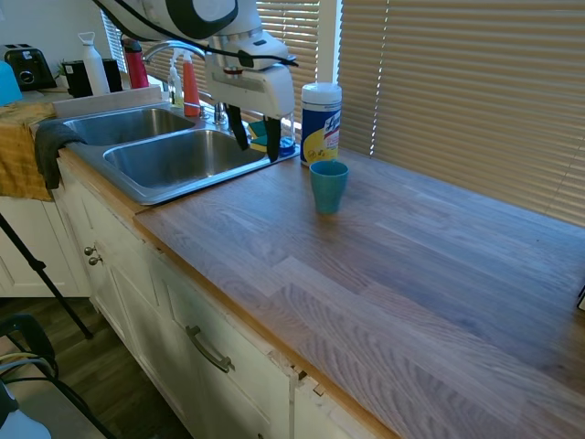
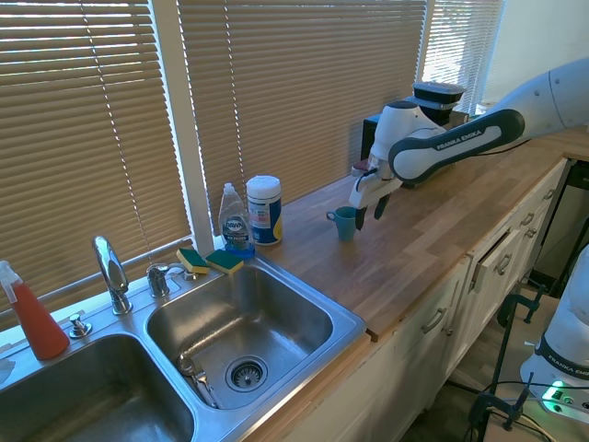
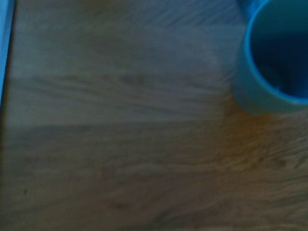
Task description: Put the mug in the sink
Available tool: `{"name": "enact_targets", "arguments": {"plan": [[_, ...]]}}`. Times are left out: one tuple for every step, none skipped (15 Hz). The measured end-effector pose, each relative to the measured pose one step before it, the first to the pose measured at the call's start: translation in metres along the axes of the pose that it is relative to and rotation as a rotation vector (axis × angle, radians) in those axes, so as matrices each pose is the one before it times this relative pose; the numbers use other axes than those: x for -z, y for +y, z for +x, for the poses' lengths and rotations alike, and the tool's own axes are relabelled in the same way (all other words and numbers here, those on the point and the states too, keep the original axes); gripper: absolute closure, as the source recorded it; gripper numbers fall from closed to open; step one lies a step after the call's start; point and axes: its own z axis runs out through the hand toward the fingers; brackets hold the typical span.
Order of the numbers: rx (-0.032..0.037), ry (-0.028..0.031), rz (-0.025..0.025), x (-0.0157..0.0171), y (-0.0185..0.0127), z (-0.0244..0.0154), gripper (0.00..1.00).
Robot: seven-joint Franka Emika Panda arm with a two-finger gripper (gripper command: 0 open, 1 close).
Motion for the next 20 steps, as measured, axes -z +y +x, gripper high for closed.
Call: {"name": "enact_targets", "arguments": {"plan": [[-0.04367, 0.00658, 0.00496, -0.00084, -0.00559, 0.01032, 0.0], [-0.04097, 0.00631, 0.00481, -0.00137, -0.00495, 0.01033, 0.0], [-0.03689, 0.00813, 0.00347, -0.00152, -0.00486, 0.01101, 0.0], [-0.03979, 0.01035, -0.00087, -0.00246, -0.00413, 0.01137, 0.0], [-0.03808, 0.01133, -0.00297, -0.0035, -0.00383, 0.01106, 0.0], [-0.03422, 0.00852, -0.00557, -0.00541, -0.00347, 0.00999, 0.0], [-0.02789, 0.00757, -0.00693, -0.00608, -0.003, 0.00893, 0.0], [-0.02296, 0.00679, -0.00968, -0.00649, -0.00257, 0.0073, 0.0], [-0.01953, 0.00836, -0.01519, -0.00797, -0.00132, 0.00716, 0.0], [-0.01585, 0.00727, -0.01613, -0.00831, -0.00037, 0.00532, 0.0], [-0.01248, 0.00276, -0.01522, -0.00793, 0.00095, 0.00438, 0.0], [-0.00695, -0.00118, -0.01626, -0.00703, 0.00221, 0.00383, 0.0], [-0.00479, -0.00268, -0.01802, -0.00655, 0.00222, 0.00248, 0.0], [-0.00361, -0.00187, -0.01382, -0.00661, 0.00153, 0.00198, 0.0], [-0.00142, -0.00214, -0.01274, -0.00772, 0.00078, 0.00079, 1.0], [0.00013, -0.00359, -0.01216, -0.00776, 0.00024, -0.00057, 1.0], [0.00068, -0.00339, -0.01079, -0.00701, 0.00014, -0.00067, 1.0], [0.00191, -0.00243, -0.00893, -0.00573, -0.00006, -0.00106, 1.0], [0.00145, -0.00238, -0.00619, -0.00395, -0.00024, -0.00118, 1.0], [0.00057, -0.00196, -0.00455, -0.0031, -0.00006, -0.00061, 1.0]]}}
